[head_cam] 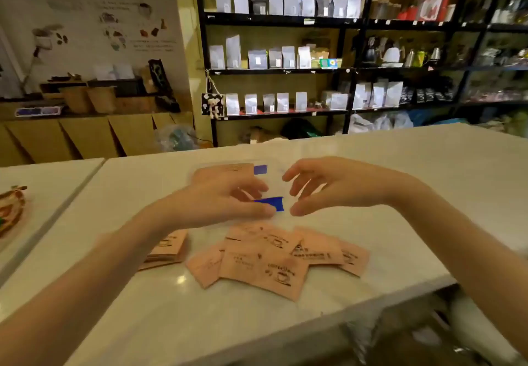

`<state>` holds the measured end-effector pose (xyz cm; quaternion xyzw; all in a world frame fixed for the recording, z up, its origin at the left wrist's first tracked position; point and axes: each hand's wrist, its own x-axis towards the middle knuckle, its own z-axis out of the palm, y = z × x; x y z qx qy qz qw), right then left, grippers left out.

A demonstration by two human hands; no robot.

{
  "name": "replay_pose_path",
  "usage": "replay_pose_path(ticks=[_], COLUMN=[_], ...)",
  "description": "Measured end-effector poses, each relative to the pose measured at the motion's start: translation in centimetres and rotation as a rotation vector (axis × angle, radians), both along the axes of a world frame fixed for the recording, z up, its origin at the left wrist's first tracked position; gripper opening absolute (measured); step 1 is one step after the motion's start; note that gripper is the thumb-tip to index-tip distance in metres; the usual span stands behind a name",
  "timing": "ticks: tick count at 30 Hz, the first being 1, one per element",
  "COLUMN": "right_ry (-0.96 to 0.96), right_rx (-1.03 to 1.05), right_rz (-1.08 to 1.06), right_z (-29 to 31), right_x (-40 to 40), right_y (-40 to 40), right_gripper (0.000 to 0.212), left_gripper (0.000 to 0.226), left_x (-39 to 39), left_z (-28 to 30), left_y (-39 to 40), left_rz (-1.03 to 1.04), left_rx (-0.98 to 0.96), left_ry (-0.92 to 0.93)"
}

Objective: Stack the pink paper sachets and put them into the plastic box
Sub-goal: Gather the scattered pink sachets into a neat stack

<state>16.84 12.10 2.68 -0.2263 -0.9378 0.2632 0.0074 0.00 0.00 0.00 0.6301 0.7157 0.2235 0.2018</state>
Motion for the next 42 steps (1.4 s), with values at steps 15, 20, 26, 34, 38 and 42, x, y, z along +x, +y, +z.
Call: replay_pose_path(ticks=[15, 20, 26, 34, 38, 42], right_ry=[-0.11, -0.046, -0.016, 0.005, 0.062, 0.168], right_rx=[0.014, -0.005, 0.033, 0.081, 0.093, 0.087], right_rz=[-0.062, -0.091, -0.086, -0.025, 0.021, 0.058], right_z=[-9.1, -9.8, -8.1, -2.3, 0.1, 1.1], right_x=[3.0, 3.0, 3.5, 4.4, 4.2, 3.1], right_y=[2.5, 2.6, 2.8, 3.0, 2.7, 1.9], right_gripper=[0.066, 0.066, 0.066, 0.064, 0.062, 0.062], left_gripper=[0.078, 0.077, 0.073, 0.067, 0.066, 0.067], left_x=[-1.4, -1.6, -1.5, -2.5, -3.5, -4.9], left_z=[-8.0, -8.5, -8.0, -6.1, -5.2, -4.9], left_y=[-1.1, -1.2, -1.4, -2.5, -3.8, -5.3], left_rz=[-0.108, -0.091, -0.087, -0.005, 0.06, 0.135], left_rx=[-0.033, 0.011, 0.054, 0.206, 0.243, 0.26], left_ry=[0.256, 0.208, 0.16, 0.114, 0.115, 0.136])
